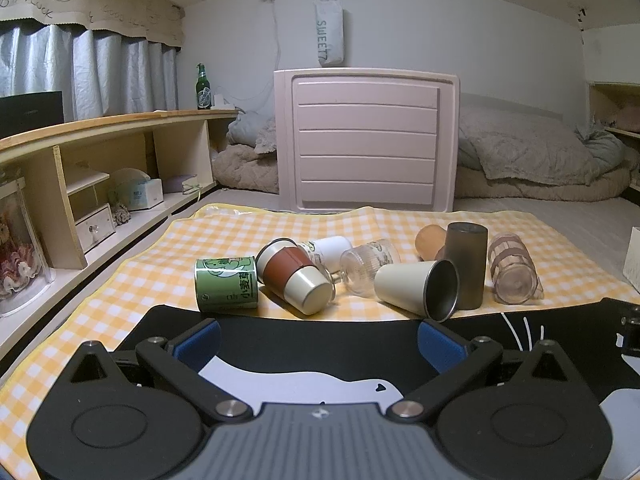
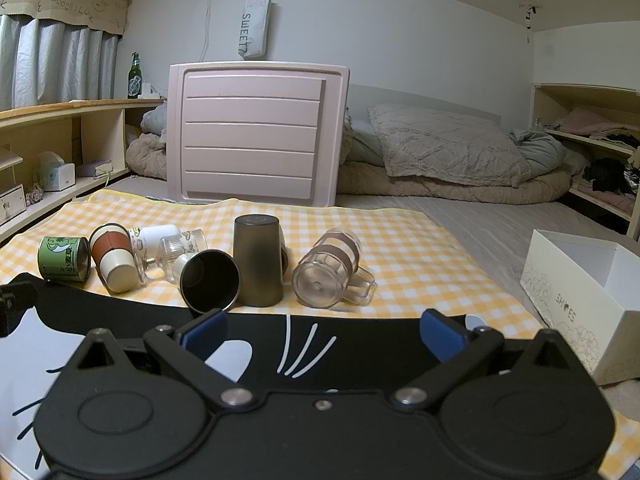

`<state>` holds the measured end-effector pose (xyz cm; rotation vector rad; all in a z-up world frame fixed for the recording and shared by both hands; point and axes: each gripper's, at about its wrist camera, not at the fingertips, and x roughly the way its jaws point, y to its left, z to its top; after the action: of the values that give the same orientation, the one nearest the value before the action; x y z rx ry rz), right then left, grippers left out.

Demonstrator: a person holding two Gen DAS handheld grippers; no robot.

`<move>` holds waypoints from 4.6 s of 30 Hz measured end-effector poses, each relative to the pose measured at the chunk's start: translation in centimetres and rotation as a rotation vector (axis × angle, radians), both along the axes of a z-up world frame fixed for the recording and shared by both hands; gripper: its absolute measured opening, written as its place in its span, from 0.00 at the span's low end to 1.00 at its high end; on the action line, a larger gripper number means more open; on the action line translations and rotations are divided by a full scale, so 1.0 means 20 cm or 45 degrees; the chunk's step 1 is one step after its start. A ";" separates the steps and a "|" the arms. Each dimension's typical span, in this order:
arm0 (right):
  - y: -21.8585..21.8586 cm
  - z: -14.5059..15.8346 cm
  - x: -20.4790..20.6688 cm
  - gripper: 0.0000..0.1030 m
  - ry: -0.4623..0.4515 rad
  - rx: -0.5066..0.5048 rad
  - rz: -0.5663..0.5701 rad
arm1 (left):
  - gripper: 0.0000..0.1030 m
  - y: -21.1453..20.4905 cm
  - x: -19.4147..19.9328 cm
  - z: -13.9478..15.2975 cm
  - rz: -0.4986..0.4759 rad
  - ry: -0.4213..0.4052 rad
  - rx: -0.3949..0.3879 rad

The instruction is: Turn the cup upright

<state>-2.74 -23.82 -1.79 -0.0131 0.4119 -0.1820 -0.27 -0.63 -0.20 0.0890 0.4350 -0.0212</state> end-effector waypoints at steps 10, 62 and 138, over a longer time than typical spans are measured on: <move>0.00 0.01 0.00 1.00 -0.001 0.000 0.000 | 1.00 0.00 0.00 0.01 0.004 -0.004 -0.005; 0.01 0.00 -0.02 1.00 -0.007 -0.003 0.000 | 1.00 0.01 -0.01 0.02 0.003 -0.012 -0.011; -0.21 -0.06 0.02 1.00 -0.016 0.135 -0.050 | 0.81 -0.39 1.01 -0.32 -0.037 0.560 -0.553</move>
<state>-2.43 -28.04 -2.94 0.1006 0.4092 -0.1983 19.94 -8.35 -6.56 -0.3441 0.8588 -0.1652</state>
